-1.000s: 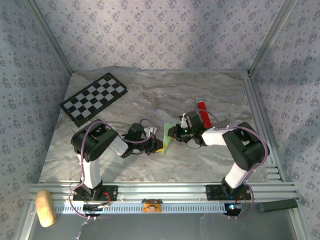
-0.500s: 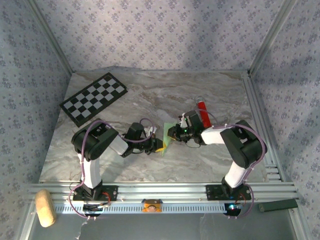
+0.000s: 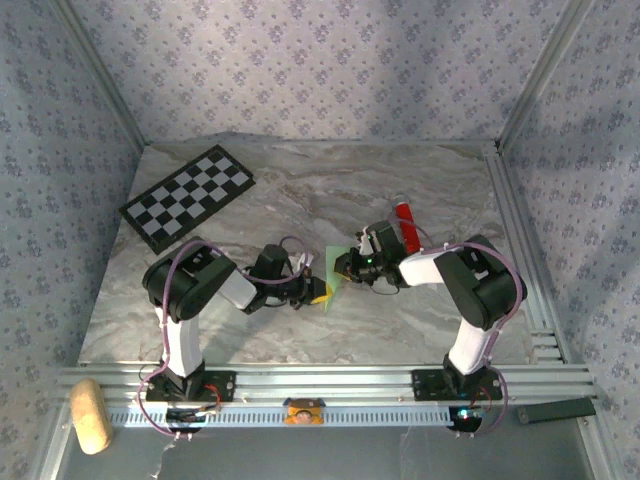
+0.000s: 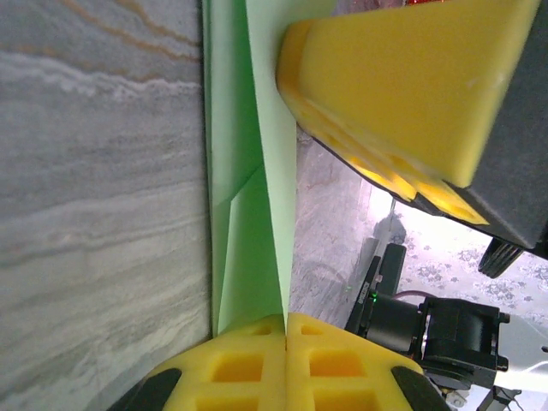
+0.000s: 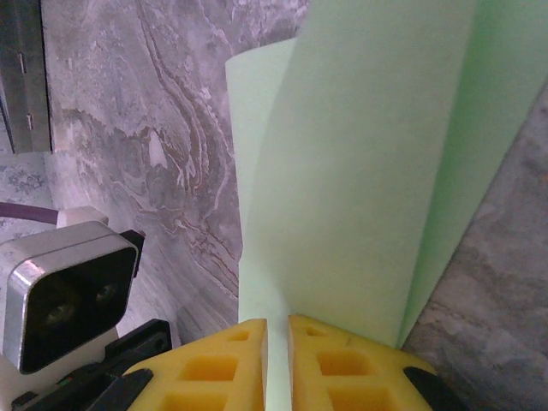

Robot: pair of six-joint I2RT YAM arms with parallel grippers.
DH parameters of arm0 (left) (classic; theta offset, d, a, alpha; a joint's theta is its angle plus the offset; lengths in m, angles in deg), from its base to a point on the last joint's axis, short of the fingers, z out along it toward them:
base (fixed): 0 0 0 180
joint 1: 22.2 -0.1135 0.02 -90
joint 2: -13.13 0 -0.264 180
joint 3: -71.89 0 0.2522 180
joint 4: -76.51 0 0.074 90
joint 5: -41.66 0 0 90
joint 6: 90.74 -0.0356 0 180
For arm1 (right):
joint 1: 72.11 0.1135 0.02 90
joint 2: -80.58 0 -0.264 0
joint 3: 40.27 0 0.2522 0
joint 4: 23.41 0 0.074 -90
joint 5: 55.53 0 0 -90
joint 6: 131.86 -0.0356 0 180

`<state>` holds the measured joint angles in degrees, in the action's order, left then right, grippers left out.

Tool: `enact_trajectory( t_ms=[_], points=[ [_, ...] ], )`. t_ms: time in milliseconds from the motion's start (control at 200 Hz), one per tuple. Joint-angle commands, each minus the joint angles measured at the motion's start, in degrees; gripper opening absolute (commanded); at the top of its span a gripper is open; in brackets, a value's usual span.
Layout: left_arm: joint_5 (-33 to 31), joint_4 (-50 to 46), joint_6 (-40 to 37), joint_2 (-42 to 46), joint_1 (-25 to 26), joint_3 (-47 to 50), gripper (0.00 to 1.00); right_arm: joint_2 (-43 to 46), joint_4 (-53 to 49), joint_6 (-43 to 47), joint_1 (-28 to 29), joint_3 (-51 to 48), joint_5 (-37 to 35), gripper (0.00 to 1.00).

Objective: Fold a paper plane with a square sheet of paper (pick it up from the middle)
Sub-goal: Fold the wing for the fifth time at the center of the table.

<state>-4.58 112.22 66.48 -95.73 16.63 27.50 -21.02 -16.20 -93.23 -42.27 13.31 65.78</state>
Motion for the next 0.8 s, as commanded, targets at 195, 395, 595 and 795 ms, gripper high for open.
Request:
enact_trajectory(
  t_ms=[195,395,595,795],
  points=[
    [-5.2,-15.1,-4.7,-1.1,-0.6,0.4,0.11,-2.5,-5.6,0.9,0.1,1.5,-2.0,0.15],
    [-4.7,-26.5,-10.7,2.5,0.4,-2.7,0.16,-2.3,-6.0,0.5,0.4,1.4,-2.6,0.15],
    [-4.7,-32.1,-13.6,3.6,1.4,-4.5,0.09,-2.2,-6.6,0.4,0.6,1.5,-3.0,0.15],
    [-5.0,-33.7,-14.4,4.8,1.4,-4.5,0.08,-2.0,-7.3,0.3,1.0,1.5,-3.6,0.15]
  ],
)
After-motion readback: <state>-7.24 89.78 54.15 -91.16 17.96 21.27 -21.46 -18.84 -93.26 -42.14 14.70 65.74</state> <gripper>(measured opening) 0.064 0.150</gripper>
